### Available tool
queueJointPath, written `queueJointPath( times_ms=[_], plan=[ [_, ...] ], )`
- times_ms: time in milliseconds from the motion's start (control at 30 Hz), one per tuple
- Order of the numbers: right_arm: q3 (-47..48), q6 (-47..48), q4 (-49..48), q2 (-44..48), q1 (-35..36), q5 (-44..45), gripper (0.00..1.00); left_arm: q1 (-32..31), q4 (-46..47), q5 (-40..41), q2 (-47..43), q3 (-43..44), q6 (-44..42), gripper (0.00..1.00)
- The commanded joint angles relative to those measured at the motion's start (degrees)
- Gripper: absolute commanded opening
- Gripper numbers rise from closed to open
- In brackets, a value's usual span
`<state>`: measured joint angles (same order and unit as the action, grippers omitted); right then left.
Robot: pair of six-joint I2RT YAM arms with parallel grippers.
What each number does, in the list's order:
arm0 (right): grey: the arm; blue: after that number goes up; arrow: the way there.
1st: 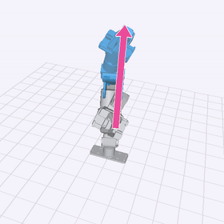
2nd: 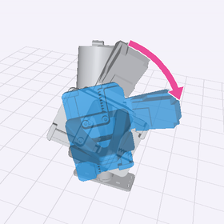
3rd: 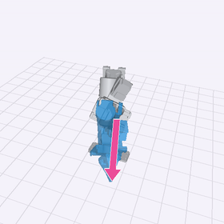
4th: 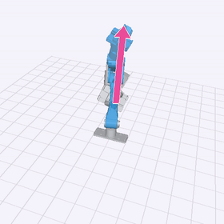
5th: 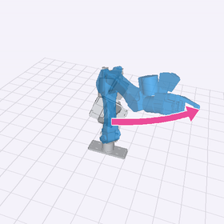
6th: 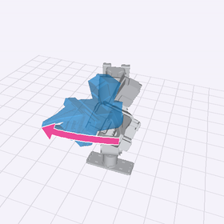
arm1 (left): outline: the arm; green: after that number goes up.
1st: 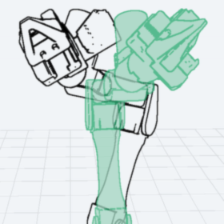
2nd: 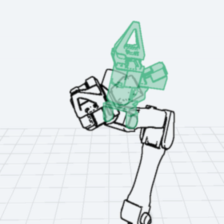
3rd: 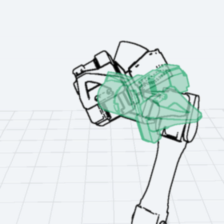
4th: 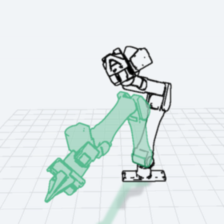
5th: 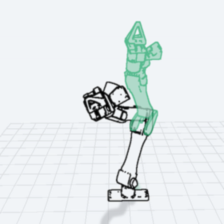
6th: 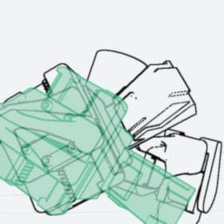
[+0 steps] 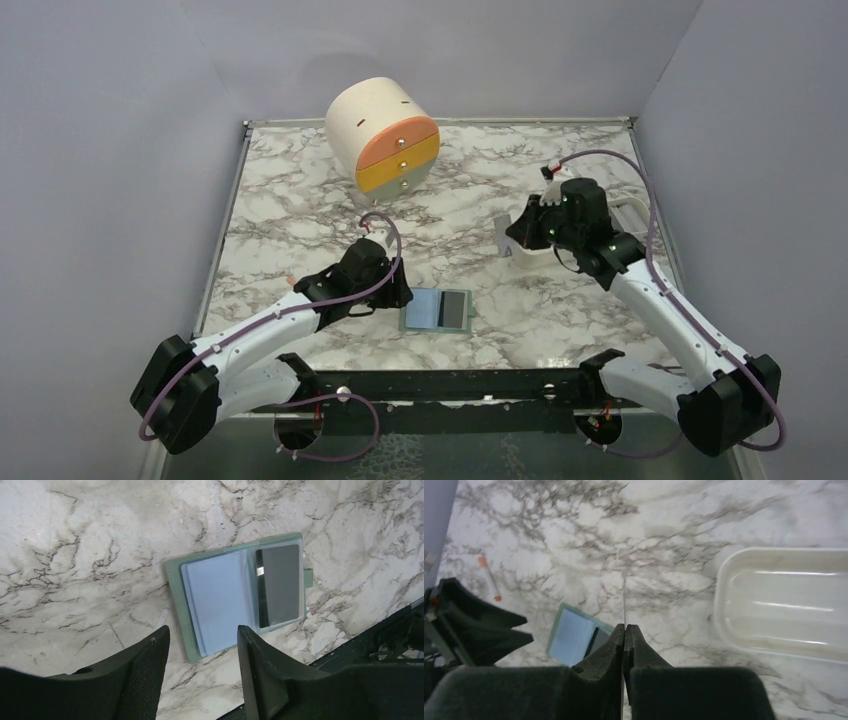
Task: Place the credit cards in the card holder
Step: Pick up the credit card from the storage box, then insert the credit card into the card holder.
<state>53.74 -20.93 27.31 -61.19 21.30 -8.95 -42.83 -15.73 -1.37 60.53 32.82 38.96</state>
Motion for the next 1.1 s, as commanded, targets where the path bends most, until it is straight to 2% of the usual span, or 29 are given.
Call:
queueJointPath(
  times_ms=[0,133,267,433,633,1067],
  plan=[
    [-4.92,-10.47,-7.07,0.75,6.64,-4.07,0.01,2.82,2.65,-3.19,-0.23,-2.62,0.95,0.53],
    [-8.9,-15.3,-11.52,-0.22,10.95,-5.18,0.01,5.58,7.12,-6.26,0.14,-6.31,2.48,0.52],
    [-13.28,-18.61,-16.62,-2.42,14.33,-6.35,0.01,6.33,11.95,-9.99,0.91,-8.89,4.39,0.44],
    [-16.02,-23.13,-22.24,-5.89,17.37,-7.79,0.01,6.35,13.74,-10.5,1.43,-10.25,4.43,0.38],
    [-16.65,-27.7,-25.21,-10.81,21.69,-5.49,0.01,6.35,14.95,-11.0,2.52,-11.84,4.93,0.34],
    [-20.06,-31.84,-29.89,-17.94,22.81,-4.85,0.01,6.34,18.43,-13.03,3.66,-14.95,7.33,0.26]
  ],
)
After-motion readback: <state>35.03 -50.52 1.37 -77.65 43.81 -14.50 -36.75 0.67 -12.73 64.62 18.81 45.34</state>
